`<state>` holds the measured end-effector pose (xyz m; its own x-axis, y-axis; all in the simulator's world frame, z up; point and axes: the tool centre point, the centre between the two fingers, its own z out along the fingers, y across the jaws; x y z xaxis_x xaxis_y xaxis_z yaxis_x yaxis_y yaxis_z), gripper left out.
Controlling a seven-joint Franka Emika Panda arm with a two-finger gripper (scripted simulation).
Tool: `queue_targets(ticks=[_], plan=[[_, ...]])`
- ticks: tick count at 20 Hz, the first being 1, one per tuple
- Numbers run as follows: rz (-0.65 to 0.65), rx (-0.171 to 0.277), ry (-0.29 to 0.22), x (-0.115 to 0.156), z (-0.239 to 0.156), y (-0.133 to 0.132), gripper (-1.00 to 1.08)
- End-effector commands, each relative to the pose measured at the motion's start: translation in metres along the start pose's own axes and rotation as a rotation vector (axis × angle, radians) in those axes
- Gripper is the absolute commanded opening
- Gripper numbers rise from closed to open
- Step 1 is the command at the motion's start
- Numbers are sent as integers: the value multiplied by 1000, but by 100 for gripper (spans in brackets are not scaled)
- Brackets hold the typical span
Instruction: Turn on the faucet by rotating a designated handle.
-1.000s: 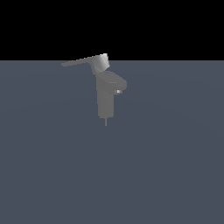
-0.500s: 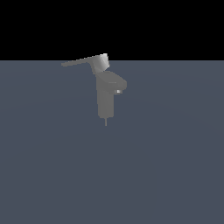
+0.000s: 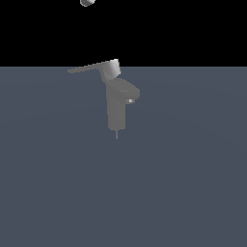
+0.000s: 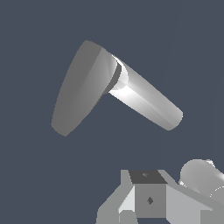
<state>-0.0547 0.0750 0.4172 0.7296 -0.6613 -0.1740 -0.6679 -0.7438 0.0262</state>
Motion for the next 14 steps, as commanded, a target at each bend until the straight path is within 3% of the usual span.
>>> queue_targets(ticks=[1, 14], plan=[[64, -8, -4, 9, 9, -16, -100], [387, -65, 22, 45, 72, -94, -100]])
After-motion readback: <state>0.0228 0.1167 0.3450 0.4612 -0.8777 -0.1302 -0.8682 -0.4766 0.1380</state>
